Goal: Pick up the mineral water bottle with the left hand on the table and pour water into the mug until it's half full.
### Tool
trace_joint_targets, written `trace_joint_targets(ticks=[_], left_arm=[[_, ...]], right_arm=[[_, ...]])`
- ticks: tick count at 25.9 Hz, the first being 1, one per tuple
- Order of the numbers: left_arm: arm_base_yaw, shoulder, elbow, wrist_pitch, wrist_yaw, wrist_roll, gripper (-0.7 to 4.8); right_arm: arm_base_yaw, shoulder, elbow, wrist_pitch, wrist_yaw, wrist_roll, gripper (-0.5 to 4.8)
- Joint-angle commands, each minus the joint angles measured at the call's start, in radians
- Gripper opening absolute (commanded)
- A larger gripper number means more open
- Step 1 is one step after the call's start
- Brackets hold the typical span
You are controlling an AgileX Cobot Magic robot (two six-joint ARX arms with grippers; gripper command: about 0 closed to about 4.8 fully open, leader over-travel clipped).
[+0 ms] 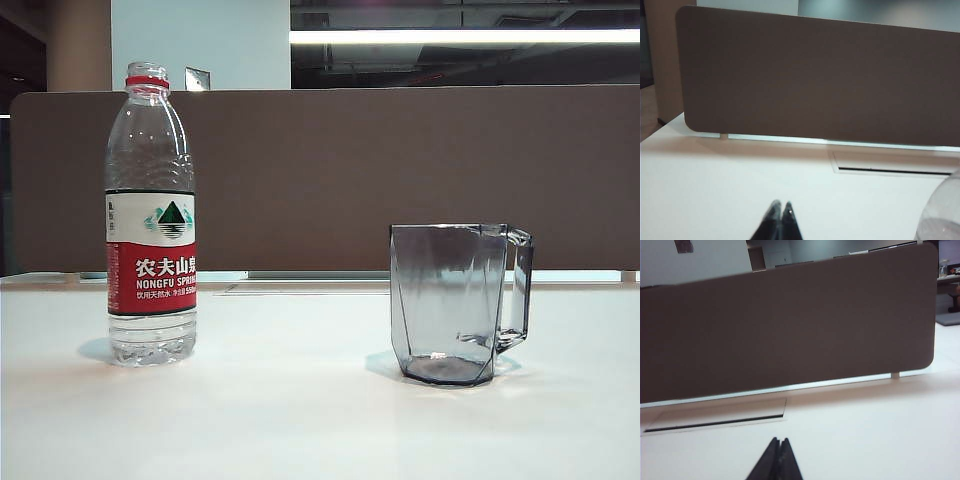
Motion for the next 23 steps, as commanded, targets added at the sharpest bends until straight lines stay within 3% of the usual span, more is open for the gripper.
trace_joint_targets(ticks=[1, 7, 13, 18, 21, 23], left_arm=[[-0.003, 0.053, 0.048, 0.006, 0.006, -0.003, -0.05], [-0.093, 0.219, 0.151, 0.039, 0.007, -0.003, -0.05], [-0.233, 0.319, 0.196, 0.070, 0.007, -0.003, -0.05], [-0.315, 0.324, 0.200, 0.049, 0.007, -0.003, -0.05], [-0.332, 0.324, 0.200, 0.026, 0.007, -0.003, -0.05], [-0.332, 0.324, 0.200, 0.024, 0.007, -0.003, -0.05]], right_arm=[[0.000, 0.064, 0.077, -0.002, -0.006, 0.000, -0.09], [0.011, 0.270, 0.247, -0.003, -0.164, -0.005, -0.09], [0.082, 0.405, 0.378, -0.021, -0.183, -0.009, -0.09], [0.211, 0.452, 0.449, -0.091, -0.182, -0.016, -0.09], [0.372, 0.464, 0.461, -0.166, -0.172, -0.084, -0.09], [0.473, 0.465, 0.462, -0.210, -0.108, -0.109, -0.09]])
